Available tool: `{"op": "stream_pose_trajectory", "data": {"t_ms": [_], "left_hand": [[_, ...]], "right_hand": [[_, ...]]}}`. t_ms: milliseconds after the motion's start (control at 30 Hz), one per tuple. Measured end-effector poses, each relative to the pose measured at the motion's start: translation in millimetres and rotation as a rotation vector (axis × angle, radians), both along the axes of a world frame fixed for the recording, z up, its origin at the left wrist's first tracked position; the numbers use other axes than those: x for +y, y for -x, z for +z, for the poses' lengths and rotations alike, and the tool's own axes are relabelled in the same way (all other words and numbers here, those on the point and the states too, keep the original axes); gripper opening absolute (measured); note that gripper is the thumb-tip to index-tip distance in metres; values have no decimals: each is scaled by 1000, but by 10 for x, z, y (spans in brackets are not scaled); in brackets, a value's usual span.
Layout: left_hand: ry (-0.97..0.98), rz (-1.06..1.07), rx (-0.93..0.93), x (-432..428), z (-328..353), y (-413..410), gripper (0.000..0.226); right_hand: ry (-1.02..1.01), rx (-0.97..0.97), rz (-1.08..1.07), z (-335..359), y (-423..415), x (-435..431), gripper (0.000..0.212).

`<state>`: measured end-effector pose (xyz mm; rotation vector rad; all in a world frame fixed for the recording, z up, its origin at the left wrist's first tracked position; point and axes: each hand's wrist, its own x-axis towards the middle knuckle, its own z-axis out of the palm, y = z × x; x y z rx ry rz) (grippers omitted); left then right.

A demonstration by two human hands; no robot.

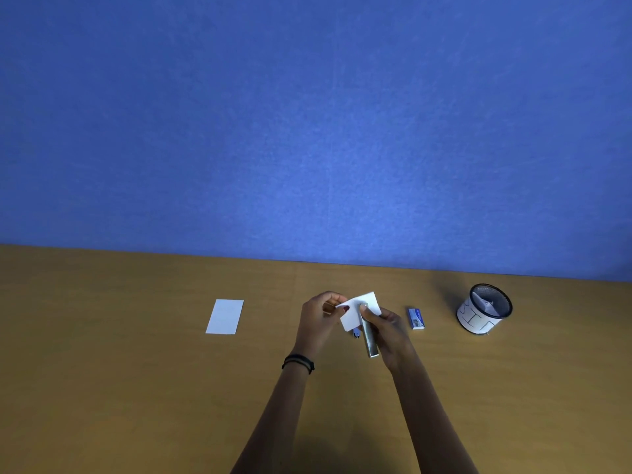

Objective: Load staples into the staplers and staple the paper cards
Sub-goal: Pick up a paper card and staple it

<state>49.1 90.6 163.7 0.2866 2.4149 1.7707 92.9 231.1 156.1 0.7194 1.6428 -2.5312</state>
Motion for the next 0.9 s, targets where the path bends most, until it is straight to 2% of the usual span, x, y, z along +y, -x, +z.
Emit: {"op": "stream_pose_trajectory", "data": {"t_ms": [233,433,700,900], "left_hand": [[21,-18,-28,-50,-64,27,7],[104,-74,-47,-143,-170,48,7],[170,140,-103,-355,-402,163,8],[150,314,-144,-532,-518,320,16]], "right_hand": [[24,3,29,-64,13,-33,16],[-71,-49,84,-217,58,-142,20],[-211,-127,81,-538,183,-416,14],[-523,-214,74,-841,375,-607,30]]}}
